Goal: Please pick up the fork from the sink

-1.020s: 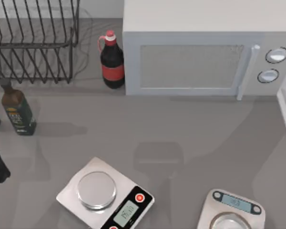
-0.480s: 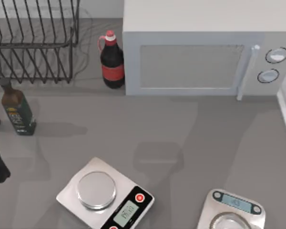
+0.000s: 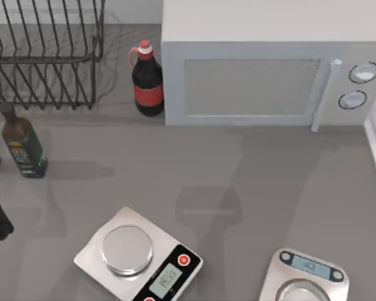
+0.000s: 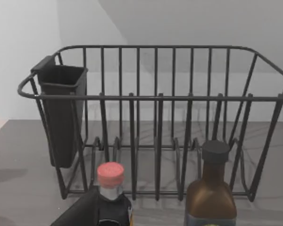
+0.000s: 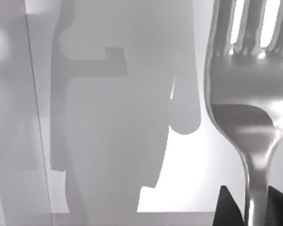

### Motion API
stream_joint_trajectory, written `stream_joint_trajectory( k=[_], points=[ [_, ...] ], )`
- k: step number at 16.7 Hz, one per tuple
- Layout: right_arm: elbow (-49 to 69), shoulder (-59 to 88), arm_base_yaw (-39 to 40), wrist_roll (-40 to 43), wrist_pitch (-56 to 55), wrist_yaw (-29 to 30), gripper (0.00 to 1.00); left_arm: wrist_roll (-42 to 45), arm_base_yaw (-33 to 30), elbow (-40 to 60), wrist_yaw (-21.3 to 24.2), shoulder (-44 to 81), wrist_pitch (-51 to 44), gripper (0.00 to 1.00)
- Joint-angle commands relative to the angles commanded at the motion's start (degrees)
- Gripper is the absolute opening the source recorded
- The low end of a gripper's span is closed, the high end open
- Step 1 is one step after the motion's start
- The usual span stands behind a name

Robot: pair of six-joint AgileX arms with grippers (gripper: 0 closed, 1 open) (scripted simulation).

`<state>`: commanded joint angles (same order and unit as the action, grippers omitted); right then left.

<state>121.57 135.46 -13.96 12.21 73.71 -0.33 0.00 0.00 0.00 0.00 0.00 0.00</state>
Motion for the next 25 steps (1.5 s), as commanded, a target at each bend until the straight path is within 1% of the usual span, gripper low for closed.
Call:
stream_joint_trajectory(
  k=[3, 6, 13, 17, 19, 25],
  points=[
    [-4.8, -5.0, 2.9, -3.7, 0.8, 0.0, 0.0, 0.0, 0.0, 0.0, 0.0, 0.0, 0.0, 1.0],
    [-12.8, -13.6, 8.1, -10.0, 1.9, -0.2, 0.0, 0.0, 0.0, 0.0, 0.0, 0.0, 0.0, 1.0],
    [-34.7, -36.7, 25.8, -27.5, 3.6, 0.1, 0.0, 0.0, 0.0, 0.0, 0.0, 0.0, 0.0, 1.0],
    [-43.2, -44.8, 34.7, -34.3, 3.8, 0.4, 0.0, 0.0, 0.0, 0.0, 0.0, 0.0, 0.0, 1.0],
    [-45.1, -46.4, 36.9, -35.8, 3.7, 0.3, 0.0, 0.0, 0.0, 0.0, 0.0, 0.0, 0.0, 1.0],
    [-45.3, -46.3, 36.9, -36.0, 3.5, 0.2, 0.0, 0.0, 0.0, 0.0, 0.0, 0.0, 0.0, 1.0]
  ],
)
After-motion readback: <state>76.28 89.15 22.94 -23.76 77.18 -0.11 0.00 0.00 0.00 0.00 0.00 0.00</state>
